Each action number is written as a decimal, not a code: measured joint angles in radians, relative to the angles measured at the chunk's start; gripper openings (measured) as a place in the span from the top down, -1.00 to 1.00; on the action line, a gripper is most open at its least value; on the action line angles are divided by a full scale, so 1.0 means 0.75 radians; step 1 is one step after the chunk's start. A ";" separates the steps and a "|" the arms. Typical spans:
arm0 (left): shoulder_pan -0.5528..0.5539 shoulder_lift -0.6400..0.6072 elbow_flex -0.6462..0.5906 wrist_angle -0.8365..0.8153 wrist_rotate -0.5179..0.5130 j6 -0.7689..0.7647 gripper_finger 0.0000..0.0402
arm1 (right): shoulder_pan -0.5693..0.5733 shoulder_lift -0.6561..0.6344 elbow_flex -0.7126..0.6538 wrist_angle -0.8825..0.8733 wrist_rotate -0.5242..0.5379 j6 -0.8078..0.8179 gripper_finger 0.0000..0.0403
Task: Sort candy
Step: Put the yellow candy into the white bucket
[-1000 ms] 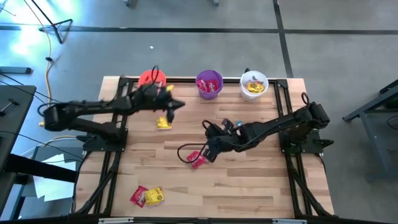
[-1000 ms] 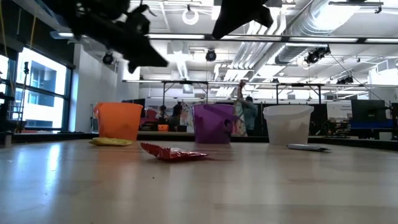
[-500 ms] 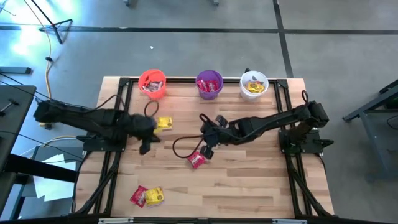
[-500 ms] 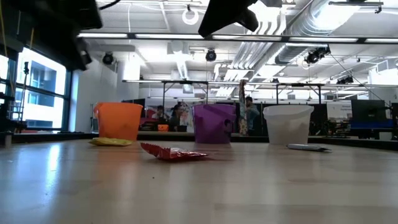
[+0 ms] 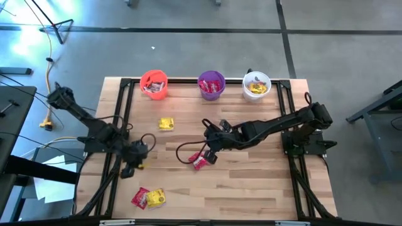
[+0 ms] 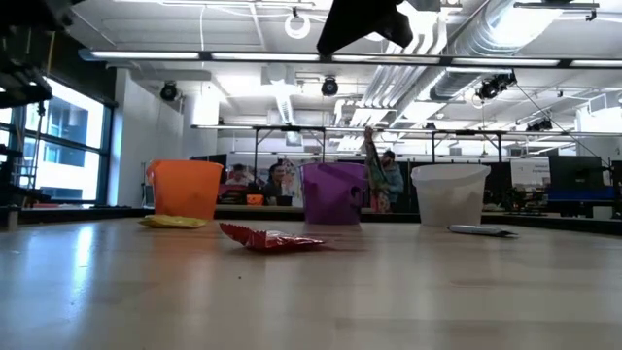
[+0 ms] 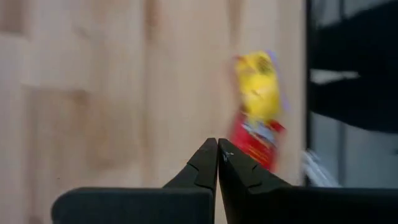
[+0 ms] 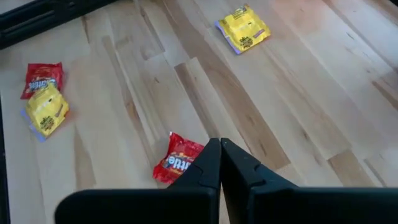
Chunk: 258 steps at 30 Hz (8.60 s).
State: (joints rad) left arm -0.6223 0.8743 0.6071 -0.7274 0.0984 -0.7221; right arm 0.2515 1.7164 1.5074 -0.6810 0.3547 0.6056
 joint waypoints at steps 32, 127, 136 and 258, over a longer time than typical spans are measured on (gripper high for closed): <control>-0.185 1.017 0.223 0.539 -0.126 -0.673 0.11 | 0.122 0.000 -0.001 -0.371 -0.163 -0.251 1.00; 0.366 0.447 -0.322 0.987 -0.094 -0.463 0.84 | 0.006 0.513 -0.182 1.089 -0.529 -0.269 0.89; 0.555 0.379 -0.480 1.141 -0.001 -0.525 0.65 | -0.006 0.702 -0.080 1.073 -0.460 -0.224 0.98; 1.194 -0.219 -0.394 1.663 -0.043 0.350 0.43 | -0.770 0.265 0.481 -0.286 -0.523 -0.848 1.00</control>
State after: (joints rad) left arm 0.2735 0.7104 0.3115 0.5198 0.0662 -0.4595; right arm -0.3263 1.9153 1.8684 -0.8953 -0.0379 -0.0307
